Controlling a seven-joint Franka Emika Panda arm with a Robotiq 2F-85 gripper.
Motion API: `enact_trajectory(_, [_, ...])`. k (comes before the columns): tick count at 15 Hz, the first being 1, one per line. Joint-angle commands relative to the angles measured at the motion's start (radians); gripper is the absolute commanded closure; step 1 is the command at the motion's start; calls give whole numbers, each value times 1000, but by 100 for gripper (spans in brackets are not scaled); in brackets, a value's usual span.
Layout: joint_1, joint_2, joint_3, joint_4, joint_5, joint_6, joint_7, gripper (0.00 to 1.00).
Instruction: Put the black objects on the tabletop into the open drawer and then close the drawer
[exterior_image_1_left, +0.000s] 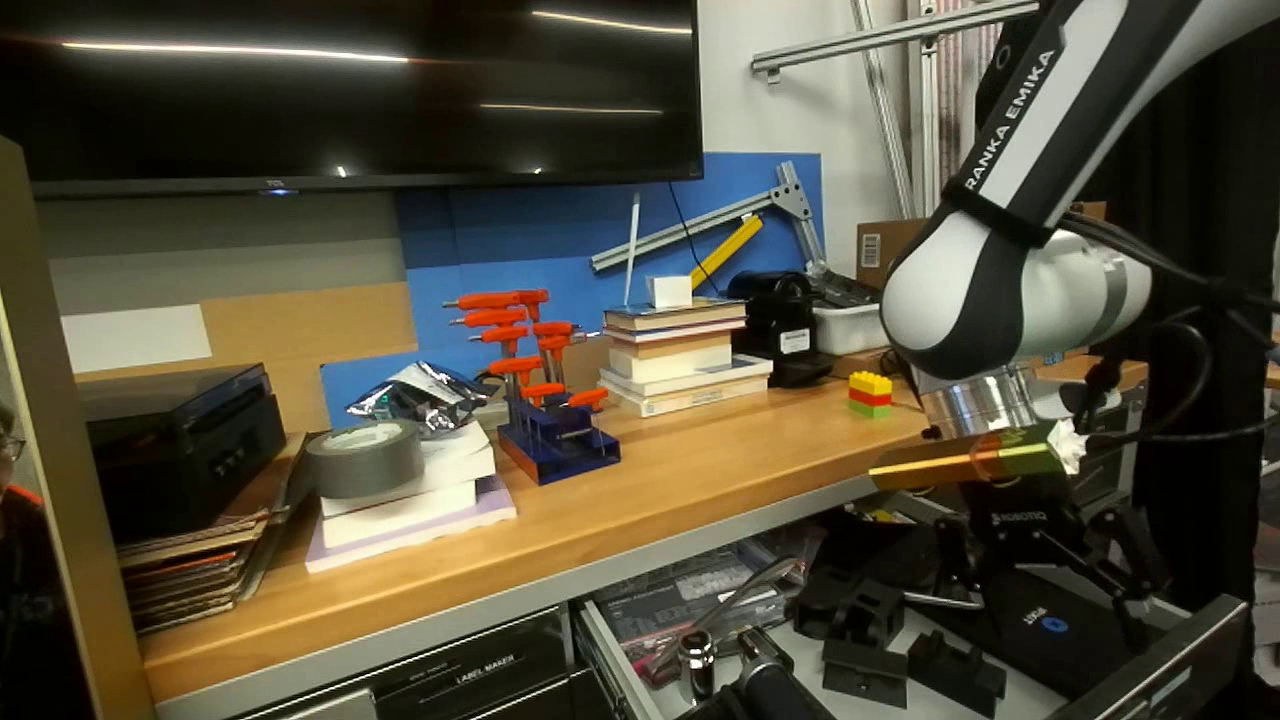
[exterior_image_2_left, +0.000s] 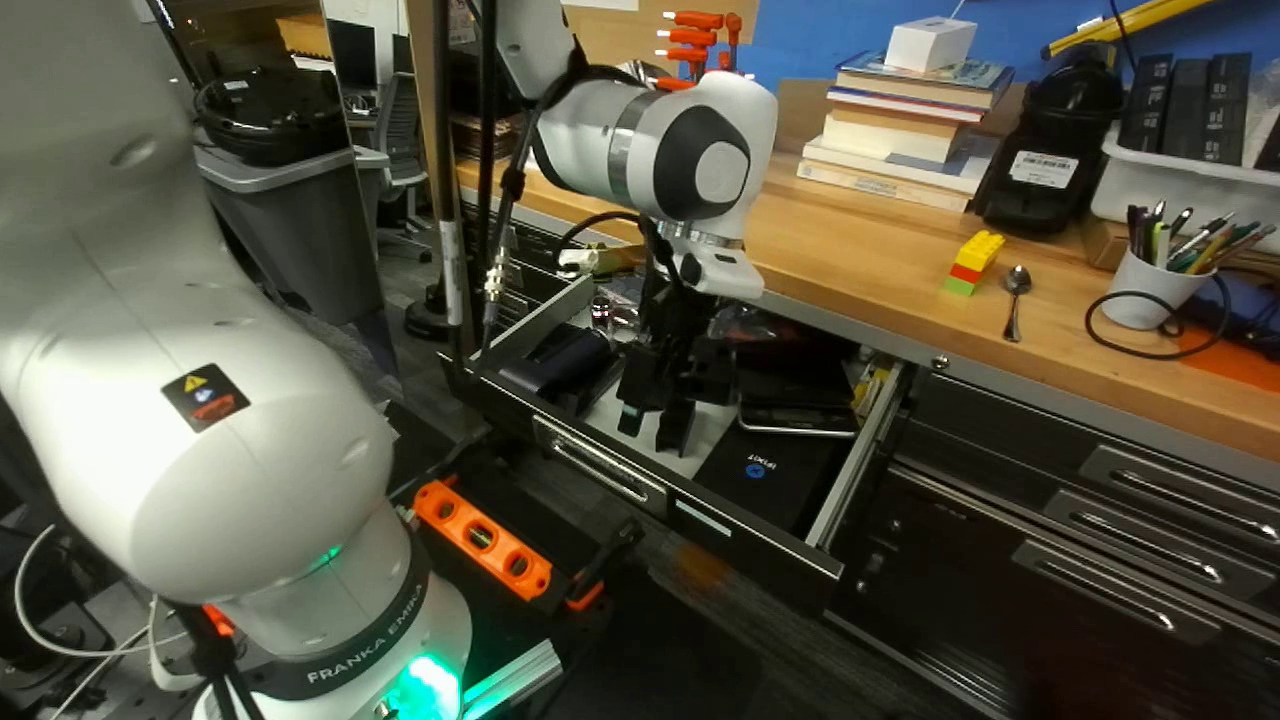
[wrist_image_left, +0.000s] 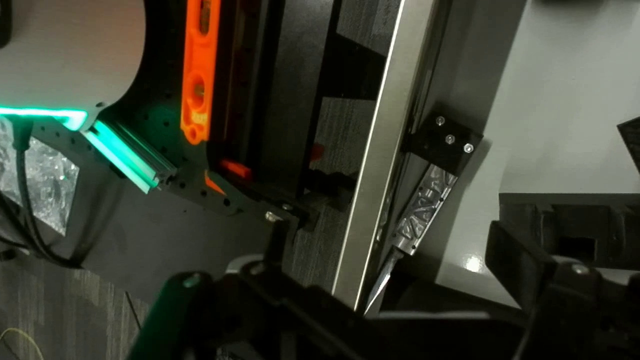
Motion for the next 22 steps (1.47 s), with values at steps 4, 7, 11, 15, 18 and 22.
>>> enact_trajectory(4, [-33, -85, 23, -158, 172, 231, -24, 0])
enact_trajectory(7, [-33, -39, 29, -125, 226, 269, -13, 0])
enact_trajectory(11, [-35, -17, 31, -123, 272, 307, 0, 0])
enact_trajectory(15, [-39, -1, 27, -123, 243, 319, 84, 0])
enact_trajectory(18, [-46, 6, 19, -123, 207, 309, 156, 0])
enact_trajectory(22, [-56, 20, 10, -123, 128, 284, 249, 0])
